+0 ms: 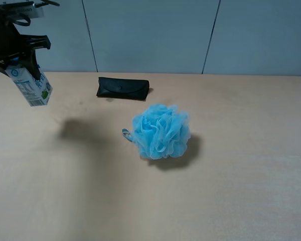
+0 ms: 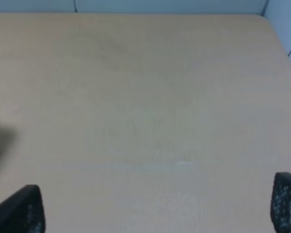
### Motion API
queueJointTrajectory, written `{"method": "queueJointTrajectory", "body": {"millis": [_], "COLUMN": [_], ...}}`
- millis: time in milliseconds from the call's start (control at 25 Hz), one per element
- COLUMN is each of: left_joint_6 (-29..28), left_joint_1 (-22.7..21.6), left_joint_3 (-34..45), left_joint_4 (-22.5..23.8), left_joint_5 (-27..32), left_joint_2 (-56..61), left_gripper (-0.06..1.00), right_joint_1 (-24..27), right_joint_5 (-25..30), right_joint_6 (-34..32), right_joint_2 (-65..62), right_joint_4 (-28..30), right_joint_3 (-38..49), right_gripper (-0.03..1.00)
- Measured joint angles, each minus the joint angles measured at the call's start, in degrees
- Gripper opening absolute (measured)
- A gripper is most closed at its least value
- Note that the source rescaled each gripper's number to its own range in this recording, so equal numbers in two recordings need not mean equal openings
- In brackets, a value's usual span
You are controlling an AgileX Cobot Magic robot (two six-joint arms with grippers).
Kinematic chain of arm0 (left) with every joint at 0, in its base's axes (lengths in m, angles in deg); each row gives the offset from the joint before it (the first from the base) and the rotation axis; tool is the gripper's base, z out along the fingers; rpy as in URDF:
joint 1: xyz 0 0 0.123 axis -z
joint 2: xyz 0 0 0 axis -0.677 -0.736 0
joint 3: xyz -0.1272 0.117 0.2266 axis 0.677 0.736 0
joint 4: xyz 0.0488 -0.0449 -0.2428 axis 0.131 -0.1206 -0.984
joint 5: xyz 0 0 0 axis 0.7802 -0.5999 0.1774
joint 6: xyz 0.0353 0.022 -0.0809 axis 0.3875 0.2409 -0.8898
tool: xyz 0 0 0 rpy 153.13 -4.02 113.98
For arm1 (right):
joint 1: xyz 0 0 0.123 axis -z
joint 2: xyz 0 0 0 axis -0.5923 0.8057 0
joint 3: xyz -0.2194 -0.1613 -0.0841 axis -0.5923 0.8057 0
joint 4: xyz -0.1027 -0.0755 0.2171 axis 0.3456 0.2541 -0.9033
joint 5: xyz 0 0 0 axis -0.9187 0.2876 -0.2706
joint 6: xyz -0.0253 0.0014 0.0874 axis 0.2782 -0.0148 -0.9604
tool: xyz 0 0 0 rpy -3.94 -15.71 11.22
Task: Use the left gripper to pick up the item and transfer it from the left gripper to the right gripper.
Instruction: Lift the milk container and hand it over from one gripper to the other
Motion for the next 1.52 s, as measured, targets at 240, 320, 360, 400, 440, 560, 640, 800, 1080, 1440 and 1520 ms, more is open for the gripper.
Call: {"method": "queueJointTrajectory", "body": {"millis": [240,320,360,400,440,560,640,800,1080,1440,1520], "left_joint_6": [3.9,5.4,6.2,7.3,8.4,10.9,12.4,16.4,24.8,46.5,50.8], "left_joint_1": [0.0,0.0,0.2,0.5,0.9,3.5,6.4,12.2,20.0,24.5,24.6], "left_joint_3": [0.0,0.0,0.0,0.0,0.0,0.0,0.0,0.1,0.2,3.5,3.5], "left_joint_4": [-1.5,-3.4,-4.5,-5.2,-5.9,-6.7,-6.9,-9.4,-16.0,-29.8,-33.5], "left_joint_5": [4.1,4.2,4.2,4.2,4.3,4.6,4.7,4.9,4.6,3.2,2.8], "left_joint_2": [5.1,6.6,7.1,7.6,7.9,8.4,8.4,8.4,8.3,5.3,4.9], "left_gripper": [0.01,0.01,0.01,0.01,0.01,0.01,0.01,0.01,0.01,0.01,0.01], "right_joint_1": [0.0,0.0,0.0,0.0,0.0,0.0,0.0,0.0,0.0,0.0,0.0], "right_joint_5": [0.0,0.0,0.0,0.0,0.0,0.0,0.0,0.0,0.0,0.0,0.0], "right_joint_6": [0.0,0.0,0.0,0.0,0.0,0.0,0.0,0.0,0.0,0.0,0.0], "right_joint_2": [0.0,0.0,0.0,0.0,0.0,0.0,0.0,0.0,0.0,0.0,0.0], "right_joint_4": [0.0,0.0,0.0,0.0,0.0,0.0,0.0,0.0,0.0,0.0,0.0], "right_joint_3": [0.0,0.0,0.0,0.0,0.0,0.0,0.0,0.0,0.0,0.0,0.0], "right_gripper": [1.0,1.0,1.0,1.0,1.0,1.0,1.0,1.0,1.0,1.0,1.0]}}
